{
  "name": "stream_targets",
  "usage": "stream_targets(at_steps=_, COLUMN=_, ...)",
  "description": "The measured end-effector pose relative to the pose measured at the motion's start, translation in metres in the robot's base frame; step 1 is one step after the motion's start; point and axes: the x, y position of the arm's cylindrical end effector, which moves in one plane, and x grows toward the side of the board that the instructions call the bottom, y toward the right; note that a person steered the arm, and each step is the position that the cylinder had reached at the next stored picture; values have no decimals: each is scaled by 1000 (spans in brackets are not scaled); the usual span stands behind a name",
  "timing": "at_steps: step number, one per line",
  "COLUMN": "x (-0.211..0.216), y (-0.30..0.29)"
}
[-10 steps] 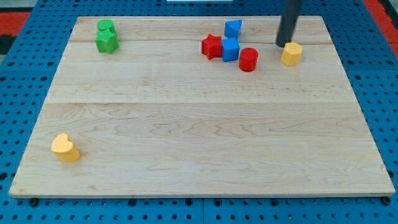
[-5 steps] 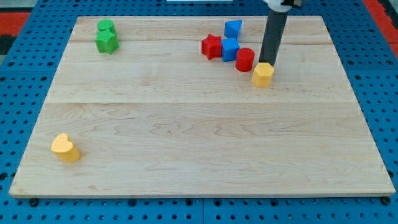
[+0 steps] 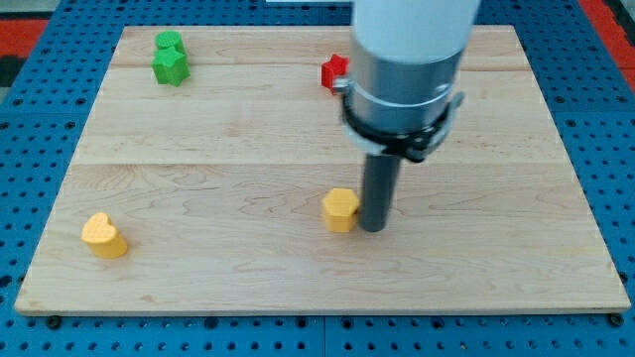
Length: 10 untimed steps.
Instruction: Push the yellow hexagon towards the yellow heart
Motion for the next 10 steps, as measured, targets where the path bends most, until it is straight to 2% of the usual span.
stream_targets(at_steps=1, x=-6, y=-72)
stream_targets(at_steps=2, x=-10, y=-80)
stream_targets(at_steps=3, x=-35, y=-48)
stream_targets(at_steps=4, x=-65, y=-88)
stream_targets(at_steps=5, x=-64, y=-166)
stream_targets(at_steps=6, x=-60, y=-151)
stream_targets(at_steps=7, x=-73, y=-95)
stream_targets(at_steps=8, x=-32, y=-94)
stream_targets(at_steps=10, x=-53, y=-219)
